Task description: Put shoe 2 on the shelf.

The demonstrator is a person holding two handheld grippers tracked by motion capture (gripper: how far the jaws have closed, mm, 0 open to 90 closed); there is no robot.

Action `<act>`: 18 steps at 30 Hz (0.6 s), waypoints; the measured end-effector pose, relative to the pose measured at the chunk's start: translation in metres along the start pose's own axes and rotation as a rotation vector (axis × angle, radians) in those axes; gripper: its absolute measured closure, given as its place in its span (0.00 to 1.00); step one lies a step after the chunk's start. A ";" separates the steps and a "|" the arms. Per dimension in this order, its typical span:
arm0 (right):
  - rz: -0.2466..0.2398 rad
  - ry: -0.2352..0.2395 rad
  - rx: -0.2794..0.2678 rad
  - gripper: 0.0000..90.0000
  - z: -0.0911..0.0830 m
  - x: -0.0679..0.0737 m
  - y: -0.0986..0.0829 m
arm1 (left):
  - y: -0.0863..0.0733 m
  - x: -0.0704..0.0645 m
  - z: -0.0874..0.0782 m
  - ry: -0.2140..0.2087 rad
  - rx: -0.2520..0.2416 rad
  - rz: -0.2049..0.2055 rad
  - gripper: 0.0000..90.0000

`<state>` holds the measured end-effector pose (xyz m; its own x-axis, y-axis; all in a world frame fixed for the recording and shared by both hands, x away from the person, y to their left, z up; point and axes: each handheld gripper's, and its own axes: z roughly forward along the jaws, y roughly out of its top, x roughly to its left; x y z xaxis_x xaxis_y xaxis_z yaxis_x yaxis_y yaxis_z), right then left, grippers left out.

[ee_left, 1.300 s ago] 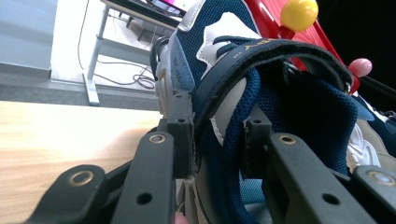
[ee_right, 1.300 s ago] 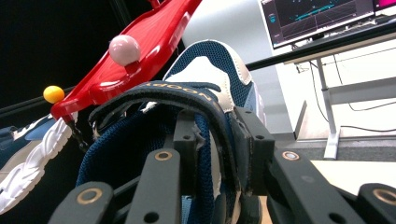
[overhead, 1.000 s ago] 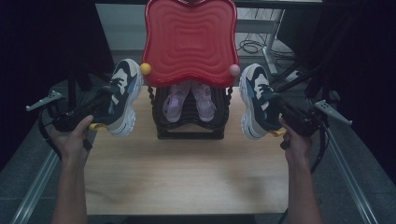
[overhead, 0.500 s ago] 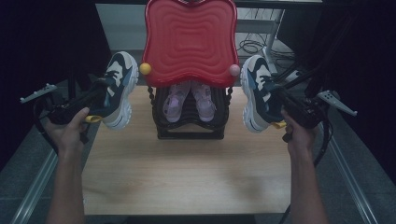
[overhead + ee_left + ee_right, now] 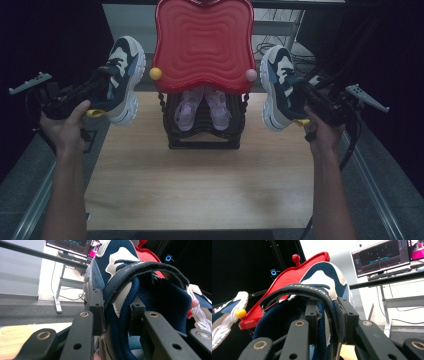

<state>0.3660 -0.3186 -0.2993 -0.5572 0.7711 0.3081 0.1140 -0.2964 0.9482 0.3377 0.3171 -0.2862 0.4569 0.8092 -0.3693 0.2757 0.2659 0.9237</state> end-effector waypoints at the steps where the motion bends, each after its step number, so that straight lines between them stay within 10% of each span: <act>1: -0.004 -0.002 0.004 0.80 0.001 0.001 0.002 | 0.002 -0.001 0.001 0.000 0.001 0.002 0.79; 18: 0.014 0.041 -0.036 0.80 0.015 0.022 0.048 | 0.036 -0.026 0.000 -0.040 -0.029 0.017 0.80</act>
<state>0.3719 -0.3069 -0.2462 -0.5889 0.7435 0.3169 0.0926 -0.3275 0.9403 0.3355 0.3058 -0.2431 0.4946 0.7927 -0.3564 0.2430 0.2675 0.9324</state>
